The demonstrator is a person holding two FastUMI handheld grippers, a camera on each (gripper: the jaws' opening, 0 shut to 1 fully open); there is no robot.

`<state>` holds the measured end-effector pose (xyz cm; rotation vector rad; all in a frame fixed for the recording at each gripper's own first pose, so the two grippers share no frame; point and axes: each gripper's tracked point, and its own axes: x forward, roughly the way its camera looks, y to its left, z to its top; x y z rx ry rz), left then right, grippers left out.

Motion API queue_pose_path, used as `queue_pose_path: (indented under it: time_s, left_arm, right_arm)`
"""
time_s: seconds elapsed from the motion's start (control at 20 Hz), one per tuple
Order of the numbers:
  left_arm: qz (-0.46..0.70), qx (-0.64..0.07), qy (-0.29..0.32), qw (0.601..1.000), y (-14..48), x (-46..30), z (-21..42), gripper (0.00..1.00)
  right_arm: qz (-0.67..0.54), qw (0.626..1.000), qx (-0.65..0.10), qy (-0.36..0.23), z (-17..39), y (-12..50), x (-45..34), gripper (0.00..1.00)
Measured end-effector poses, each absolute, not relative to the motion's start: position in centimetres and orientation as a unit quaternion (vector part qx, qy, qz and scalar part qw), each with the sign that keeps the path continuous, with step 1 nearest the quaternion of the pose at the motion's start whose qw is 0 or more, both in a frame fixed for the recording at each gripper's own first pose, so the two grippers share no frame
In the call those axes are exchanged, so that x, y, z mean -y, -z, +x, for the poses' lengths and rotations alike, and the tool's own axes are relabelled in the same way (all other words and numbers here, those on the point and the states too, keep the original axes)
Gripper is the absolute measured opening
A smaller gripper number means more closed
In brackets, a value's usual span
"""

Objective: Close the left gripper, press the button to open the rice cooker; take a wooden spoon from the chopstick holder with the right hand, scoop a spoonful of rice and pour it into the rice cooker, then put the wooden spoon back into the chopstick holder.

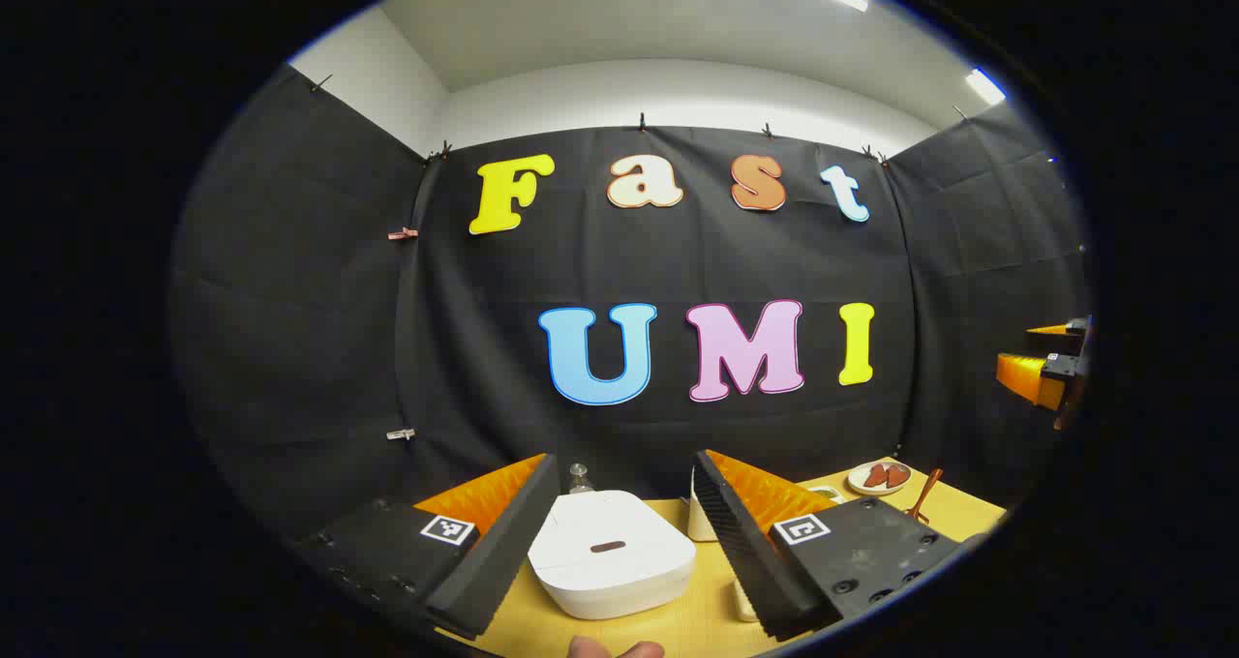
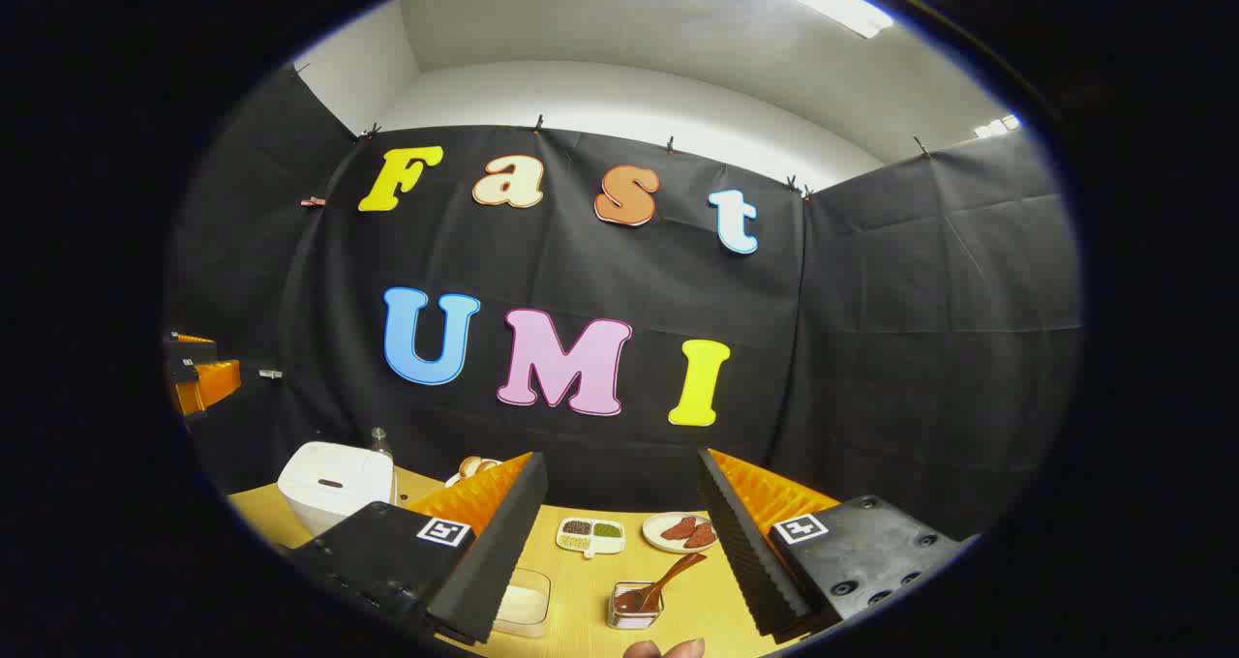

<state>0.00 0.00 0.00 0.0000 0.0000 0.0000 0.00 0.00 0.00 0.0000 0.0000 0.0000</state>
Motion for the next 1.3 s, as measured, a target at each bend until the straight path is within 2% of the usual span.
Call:
queue_pose_path:
  time_s: [0.15,0.2,0.25,0.75,0.95,1.0,1.1,1.25,1.3]
  left_arm:
    - [0.006,0.002,0.001,1.000,-0.2,0.1,-0.2,0.96]
    - [0.007,-0.001,0.003,1.000,0.1,0.1,-0.3,0.99]
    - [0.007,-0.004,0.003,1.000,0.2,0.1,-0.4,0.96]
    - [0.004,0.000,-0.007,1.000,-0.2,-1.3,-1.0,0.96]
    - [0.009,0.007,0.018,1.000,-0.4,-0.3,-0.7,0.96]
    - [0.012,0.008,0.029,0.999,-0.4,-0.2,-0.4,0.93]
    - [0.011,0.007,0.068,0.998,-0.3,1.3,-0.2,0.73]
    - [-0.022,0.007,0.123,0.992,0.0,2.3,0.4,0.07]
    - [-0.031,-0.003,0.137,0.990,0.8,2.3,1.2,0.03]
  right_arm:
    - [0.008,1.000,0.005,-0.003,-0.6,-0.5,0.0,0.97]
    - [0.010,1.000,0.004,-0.004,-0.6,-0.6,-0.1,0.97]
    - [0.010,1.000,0.003,-0.006,-0.7,-0.6,-0.2,0.97]
    - [0.000,1.000,0.016,-0.015,-0.9,-1.3,-0.9,0.97]
    - [-0.006,1.000,0.020,-0.014,-1.0,-1.5,-1.0,0.97]
    - [-0.008,1.000,0.020,-0.014,-1.0,-1.4,-1.1,0.97]
    - [-0.016,1.000,0.018,-0.012,-1.0,-1.2,-0.9,0.97]
    - [-0.024,1.000,0.017,-0.008,-0.9,-0.9,-0.7,0.97]
    - [-0.025,1.000,0.017,-0.006,-0.9,-0.9,-0.6,0.97]
